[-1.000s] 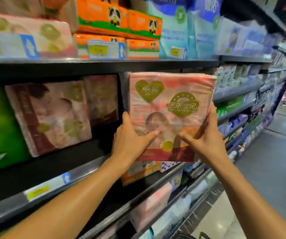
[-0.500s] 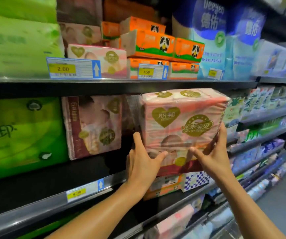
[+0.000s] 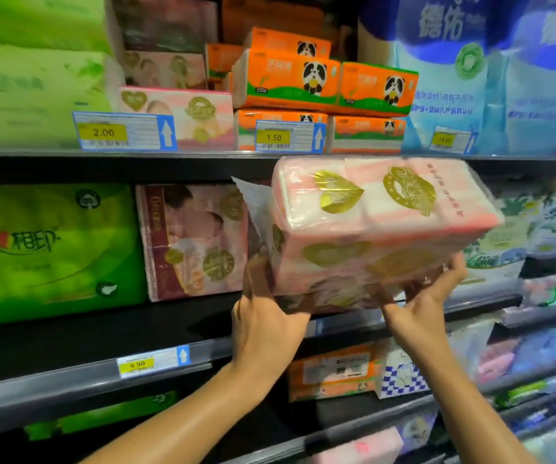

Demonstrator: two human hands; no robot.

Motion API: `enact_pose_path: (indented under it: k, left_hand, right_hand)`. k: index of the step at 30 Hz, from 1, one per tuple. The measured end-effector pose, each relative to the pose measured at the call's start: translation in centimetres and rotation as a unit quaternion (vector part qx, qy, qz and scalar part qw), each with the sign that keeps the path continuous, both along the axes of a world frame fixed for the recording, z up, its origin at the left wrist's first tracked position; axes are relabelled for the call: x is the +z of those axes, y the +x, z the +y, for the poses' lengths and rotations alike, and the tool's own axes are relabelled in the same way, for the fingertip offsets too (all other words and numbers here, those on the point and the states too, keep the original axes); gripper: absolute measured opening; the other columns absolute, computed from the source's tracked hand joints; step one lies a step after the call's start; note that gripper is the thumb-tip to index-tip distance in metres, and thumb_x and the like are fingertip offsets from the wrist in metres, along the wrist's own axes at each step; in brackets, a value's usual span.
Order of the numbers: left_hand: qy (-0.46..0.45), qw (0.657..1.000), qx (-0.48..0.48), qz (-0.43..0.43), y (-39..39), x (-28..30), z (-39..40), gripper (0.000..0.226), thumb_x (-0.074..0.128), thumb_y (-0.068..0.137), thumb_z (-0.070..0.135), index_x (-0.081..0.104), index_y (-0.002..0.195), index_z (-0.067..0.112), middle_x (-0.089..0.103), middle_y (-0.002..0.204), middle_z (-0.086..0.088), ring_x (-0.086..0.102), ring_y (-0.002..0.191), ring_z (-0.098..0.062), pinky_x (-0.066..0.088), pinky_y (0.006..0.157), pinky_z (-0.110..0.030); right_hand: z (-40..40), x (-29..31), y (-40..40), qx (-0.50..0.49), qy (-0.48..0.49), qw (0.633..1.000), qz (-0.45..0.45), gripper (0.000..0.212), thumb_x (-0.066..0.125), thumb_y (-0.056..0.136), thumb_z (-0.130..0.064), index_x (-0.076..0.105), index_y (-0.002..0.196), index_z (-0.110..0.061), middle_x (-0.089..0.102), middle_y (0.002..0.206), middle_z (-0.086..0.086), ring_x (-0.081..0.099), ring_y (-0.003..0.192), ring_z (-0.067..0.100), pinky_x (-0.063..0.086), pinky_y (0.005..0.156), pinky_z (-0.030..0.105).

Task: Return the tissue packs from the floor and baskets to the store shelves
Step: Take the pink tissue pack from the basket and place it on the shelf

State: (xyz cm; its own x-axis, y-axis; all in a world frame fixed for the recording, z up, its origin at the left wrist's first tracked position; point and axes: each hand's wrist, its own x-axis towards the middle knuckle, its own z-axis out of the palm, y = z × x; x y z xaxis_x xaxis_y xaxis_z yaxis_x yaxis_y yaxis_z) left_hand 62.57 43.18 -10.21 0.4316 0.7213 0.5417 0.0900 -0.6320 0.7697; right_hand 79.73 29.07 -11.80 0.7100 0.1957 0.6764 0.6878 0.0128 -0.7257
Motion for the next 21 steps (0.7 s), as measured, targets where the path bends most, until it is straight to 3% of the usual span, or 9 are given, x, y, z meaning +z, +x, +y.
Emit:
enact_pose_path:
  k: [1, 3, 4, 7, 9, 11, 15, 19, 21]
  left_hand:
    - [-0.005, 1.0, 0.003, -0.001, 0.2, 0.0, 0.6, 0.074, 0.088, 0.072, 0.035, 0.04, 0.128, 0.027, 0.068, 0.118, -0.007, 0.066, 0.103, -0.036, 0.056, 0.087, -0.044]
    - [-0.024, 0.999, 0.007, 0.04, 0.7, -0.2, 1.9, 0.073, 0.086, 0.075, 0.039, 0.043, 0.13, 0.016, 0.066, 0.119, -0.016, 0.062, 0.108, -0.039, 0.054, 0.09, -0.047]
    - [-0.04, 0.995, 0.018, 0.085, 0.9, -0.4, 2.4, 0.07, 0.084, 0.077, 0.039, 0.049, 0.126, 0.003, 0.065, 0.116, -0.021, 0.059, 0.111, -0.042, 0.052, 0.092, -0.048]
    - [-0.067, 0.985, 0.05, 0.154, 0.7, -1.1, 3.8, 0.086, 0.08, 0.08, 0.046, 0.04, 0.133, -0.009, 0.056, 0.125, -0.024, 0.051, 0.123, -0.041, 0.046, 0.1, -0.048]
    - [-0.053, 0.988, 0.028, 0.142, 0.5, -1.6, 4.4, 0.095, 0.08, 0.079, 0.05, 0.023, 0.143, 0.008, 0.055, 0.131, -0.02, 0.051, 0.125, -0.04, 0.048, 0.099, -0.048]
    - [-0.029, 0.99, 0.015, 0.136, 0.6, -1.8, 5.1, 0.071, 0.082, 0.077, 0.048, 0.027, 0.116, 0.026, 0.062, 0.119, -0.01, 0.06, 0.112, -0.035, 0.054, 0.088, -0.049]
    - [-0.019, 0.992, 0.005, 0.129, 2.1, -1.2, 6.5, 0.066, 0.084, 0.076, 0.042, 0.027, 0.106, 0.023, 0.063, 0.114, -0.006, 0.061, 0.105, -0.029, 0.055, 0.082, -0.046]
    - [-0.015, 0.99, -0.013, 0.141, 3.3, -1.6, 7.7, 0.068, 0.081, 0.078, 0.045, 0.03, 0.116, 0.023, 0.063, 0.119, -0.005, 0.061, 0.109, -0.028, 0.054, 0.084, -0.043]
    - [0.005, 0.989, 0.003, 0.148, 3.4, -2.0, 7.5, 0.092, 0.08, 0.077, 0.053, 0.021, 0.14, 0.023, 0.052, 0.141, -0.008, 0.056, 0.123, -0.03, 0.053, 0.093, -0.048]
  right_hand:
    - [0.7, 0.1, 0.2, 0.006, -0.006, 1.0, 0.002, 0.107, 0.059, 0.073, 0.015, -0.005, 0.149, -0.025, 0.011, 0.16, 0.015, 0.047, 0.133, 0.012, 0.04, 0.104, 0.022]
    - [2.1, 0.2, 0.0, 0.036, -0.025, 0.999, 0.003, 0.104, 0.055, 0.076, 0.023, -0.007, 0.15, -0.016, 0.007, 0.16, 0.017, 0.059, 0.098, 0.004, 0.046, 0.075, 0.011]
    - [2.8, 0.1, -0.2, 0.054, -0.034, 0.998, -0.008, 0.1, 0.054, 0.078, 0.024, -0.007, 0.149, -0.012, 0.008, 0.159, 0.013, 0.056, 0.098, 0.009, 0.046, 0.077, 0.01]
    - [4.8, -1.2, 0.5, 0.086, -0.058, 0.994, -0.035, 0.098, 0.067, 0.082, 0.015, -0.002, 0.142, -0.02, 0.014, 0.149, -0.001, 0.031, 0.123, -0.027, 0.04, 0.1, 0.01]
    - [5.7, -2.0, 1.2, 0.11, -0.08, 0.991, -0.007, 0.104, 0.076, 0.079, 0.005, 0.001, 0.145, -0.023, 0.025, 0.151, 0.005, 0.03, 0.137, -0.008, 0.038, 0.113, 0.027]
    - [6.3, -2.3, 2.0, 0.132, -0.094, 0.986, 0.021, 0.109, 0.079, 0.078, 0.002, 0.0, 0.149, -0.023, 0.035, 0.149, 0.007, 0.041, 0.136, 0.012, 0.037, 0.116, 0.04]
    - [7.0, -1.4, 3.7, 0.145, -0.132, 0.98, 0.013, 0.114, 0.082, 0.077, -0.006, -0.003, 0.153, -0.017, 0.039, 0.145, -0.006, 0.04, 0.134, 0.01, 0.034, 0.111, 0.02]
    - [7.0, -1.5, 5.0, 0.122, -0.171, 0.978, -0.013, 0.12, 0.083, 0.079, -0.032, -0.008, 0.156, -0.021, 0.017, 0.163, 0.007, 0.027, 0.146, 0.02, 0.031, 0.115, 0.035]
    - [6.8, -1.6, 4.9, 0.091, -0.183, 0.978, -0.04, 0.119, 0.081, 0.079, -0.036, -0.007, 0.158, -0.017, 0.014, 0.163, 0.009, 0.025, 0.146, 0.023, 0.033, 0.114, 0.039]
